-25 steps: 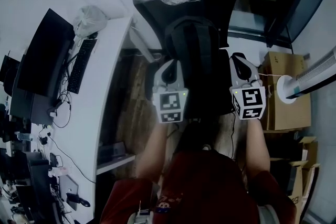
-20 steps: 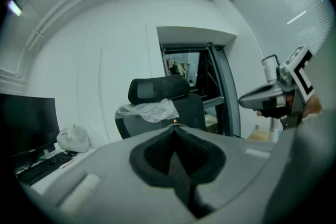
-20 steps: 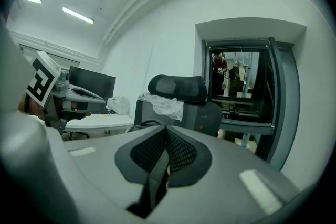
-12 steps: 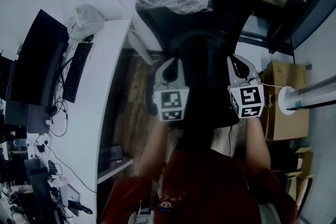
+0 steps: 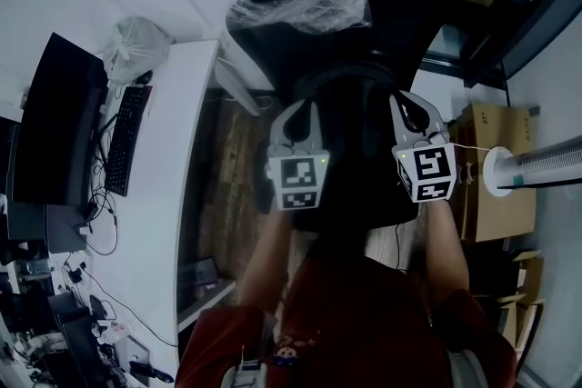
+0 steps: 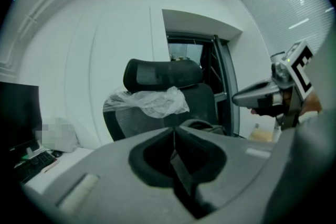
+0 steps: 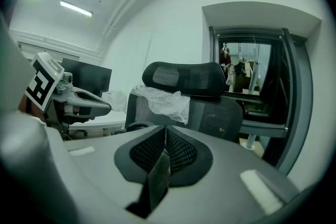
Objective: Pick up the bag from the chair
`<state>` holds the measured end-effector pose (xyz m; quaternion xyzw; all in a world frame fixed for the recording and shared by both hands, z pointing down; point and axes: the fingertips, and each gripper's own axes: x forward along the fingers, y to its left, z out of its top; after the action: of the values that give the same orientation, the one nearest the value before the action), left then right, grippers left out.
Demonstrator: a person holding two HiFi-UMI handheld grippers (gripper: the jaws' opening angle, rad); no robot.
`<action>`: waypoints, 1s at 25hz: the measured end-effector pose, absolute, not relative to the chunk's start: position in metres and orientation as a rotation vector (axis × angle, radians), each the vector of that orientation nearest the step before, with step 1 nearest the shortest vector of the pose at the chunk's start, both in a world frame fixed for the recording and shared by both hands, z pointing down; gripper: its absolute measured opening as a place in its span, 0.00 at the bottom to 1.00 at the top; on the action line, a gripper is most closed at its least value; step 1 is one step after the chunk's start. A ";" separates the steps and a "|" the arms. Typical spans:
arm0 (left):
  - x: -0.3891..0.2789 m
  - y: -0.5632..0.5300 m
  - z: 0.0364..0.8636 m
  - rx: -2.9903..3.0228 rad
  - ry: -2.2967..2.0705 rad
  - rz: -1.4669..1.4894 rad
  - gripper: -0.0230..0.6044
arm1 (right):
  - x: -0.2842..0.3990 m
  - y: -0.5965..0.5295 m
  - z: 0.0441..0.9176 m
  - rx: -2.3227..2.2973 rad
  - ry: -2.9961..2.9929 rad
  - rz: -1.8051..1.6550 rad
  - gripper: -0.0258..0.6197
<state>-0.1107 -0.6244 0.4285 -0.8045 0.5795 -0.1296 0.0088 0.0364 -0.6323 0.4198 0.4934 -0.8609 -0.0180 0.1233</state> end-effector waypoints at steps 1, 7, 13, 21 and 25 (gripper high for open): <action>-0.111 -0.627 0.431 -2.519 1.805 -0.407 0.10 | 0.035 -0.634 0.422 1.433 -2.511 -0.048 0.06; -0.113 -0.642 0.446 -2.563 1.778 -0.437 0.29 | 0.026 -0.647 0.439 1.381 -2.495 -0.017 0.23; -0.111 -0.657 0.467 -2.615 1.724 -0.498 0.51 | 0.018 -0.661 0.457 1.310 -2.471 0.005 0.39; -0.109 -0.686 0.499 -2.683 1.683 -0.573 0.61 | 0.012 -0.693 0.489 1.245 -2.413 0.048 0.50; -0.107 -0.700 0.517 -2.722 1.663 -0.610 0.67 | 0.011 -0.709 0.508 1.213 -2.387 0.092 0.57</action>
<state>-0.1071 -0.6996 0.5172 -0.8370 0.5112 -0.1876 -0.0531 0.0106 -0.7089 0.5080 0.4407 -0.8672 0.0334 0.2294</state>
